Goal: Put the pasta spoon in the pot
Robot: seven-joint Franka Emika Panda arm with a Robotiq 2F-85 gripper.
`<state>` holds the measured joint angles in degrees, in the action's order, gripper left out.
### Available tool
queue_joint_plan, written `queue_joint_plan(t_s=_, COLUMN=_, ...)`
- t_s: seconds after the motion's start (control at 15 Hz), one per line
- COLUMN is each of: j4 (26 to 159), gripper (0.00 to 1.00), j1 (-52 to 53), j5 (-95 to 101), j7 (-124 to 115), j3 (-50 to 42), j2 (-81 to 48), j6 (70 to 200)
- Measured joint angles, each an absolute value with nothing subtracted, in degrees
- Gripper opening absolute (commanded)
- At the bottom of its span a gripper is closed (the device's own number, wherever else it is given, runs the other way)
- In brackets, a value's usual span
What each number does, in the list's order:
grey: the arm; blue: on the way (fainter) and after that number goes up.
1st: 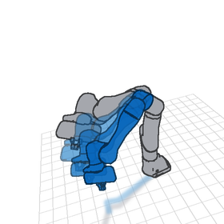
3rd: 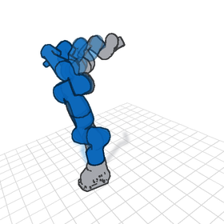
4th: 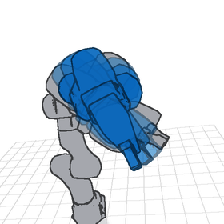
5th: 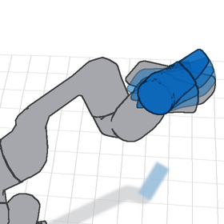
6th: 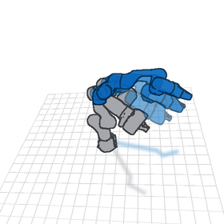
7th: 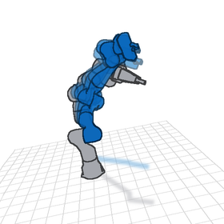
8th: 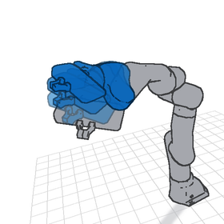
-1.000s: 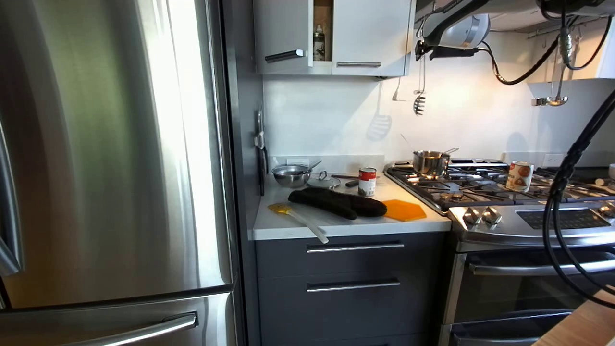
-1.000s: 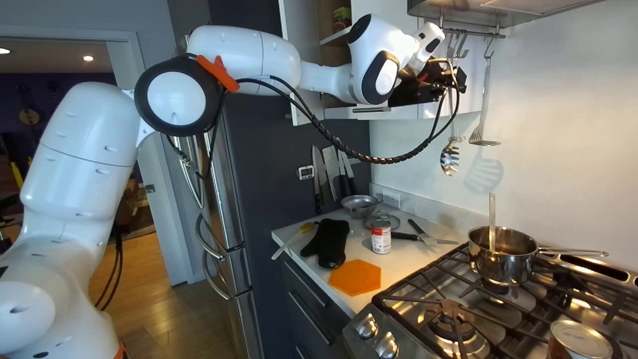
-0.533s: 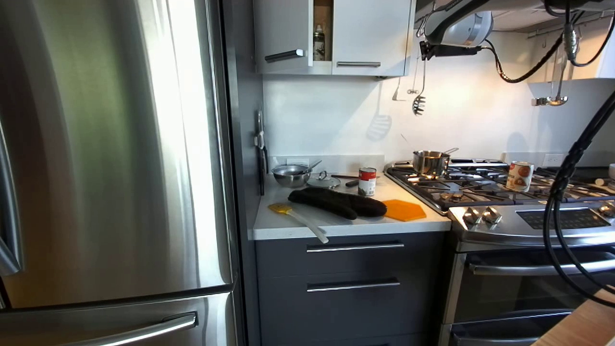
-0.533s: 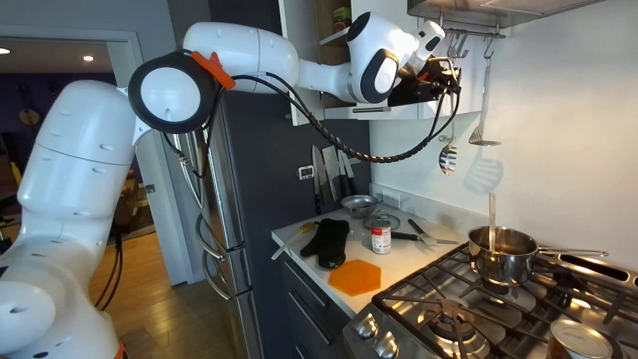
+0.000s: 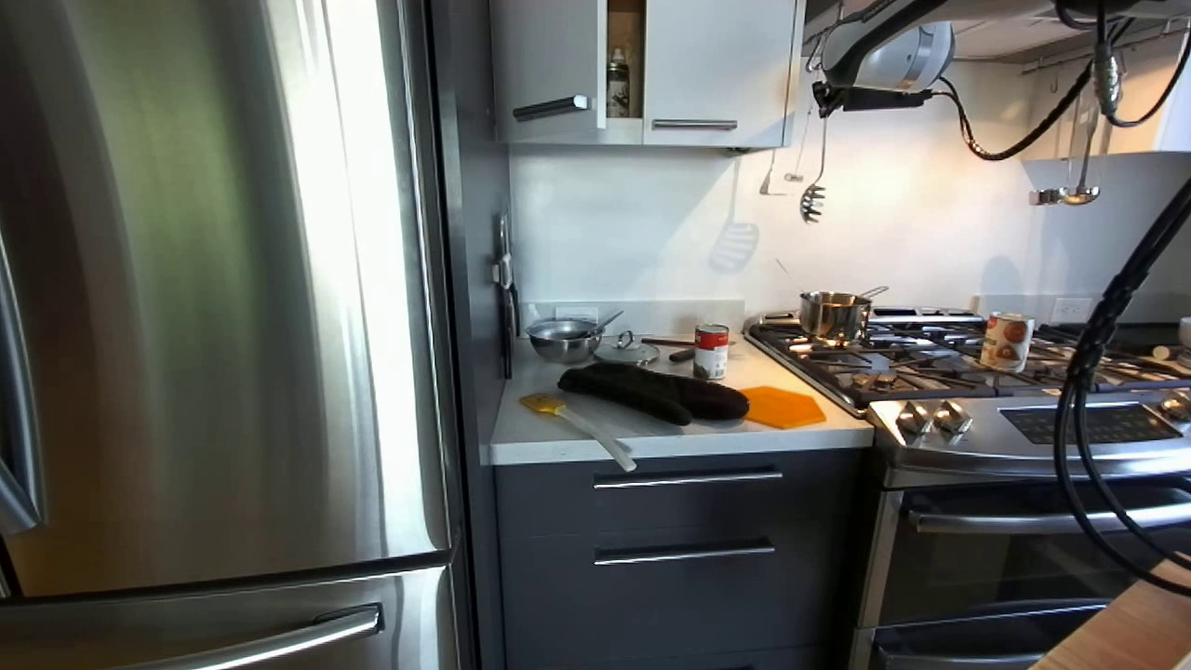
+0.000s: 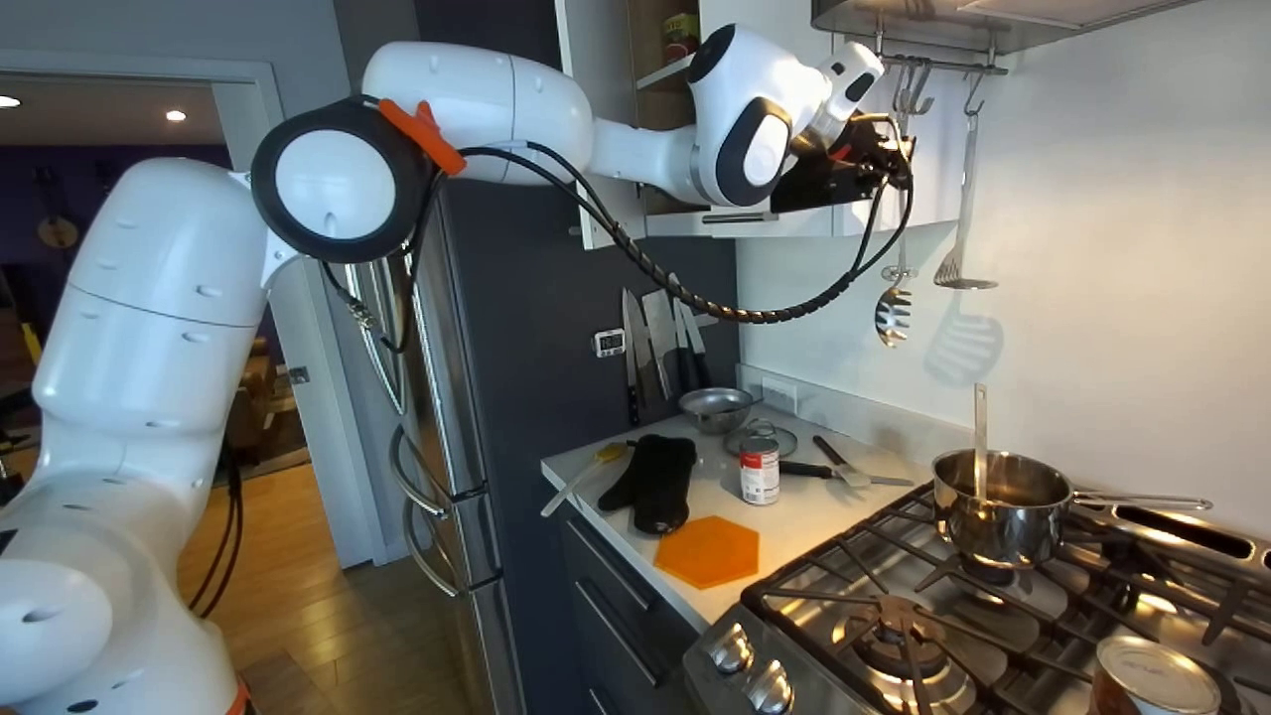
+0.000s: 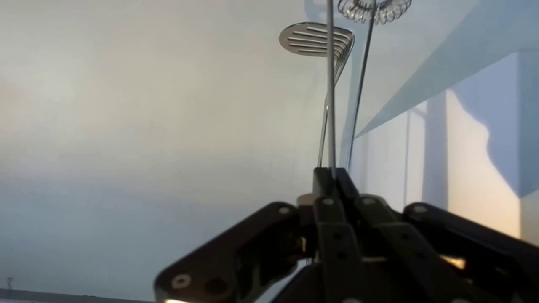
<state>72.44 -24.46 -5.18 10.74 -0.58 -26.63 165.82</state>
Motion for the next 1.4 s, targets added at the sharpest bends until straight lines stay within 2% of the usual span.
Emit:
queue_joint_plan(t_s=0.4, j4=74.0, gripper=0.01, j1=-23.2, j5=-3.6, j7=10.3, j3=-4.1, j2=-25.4, j6=167.9)
queue_joint_plan(t_s=1.07, j4=76.8, gripper=0.01, j1=-22.2, j5=-3.3, j7=10.2, j3=-5.1, j2=-22.1, j6=168.6)
queue_joint_plan(t_s=1.4, j4=77.2, gripper=0.01, j1=-19.7, j5=0.0, j7=6.2, j3=-10.0, j2=-22.1, j6=168.6)
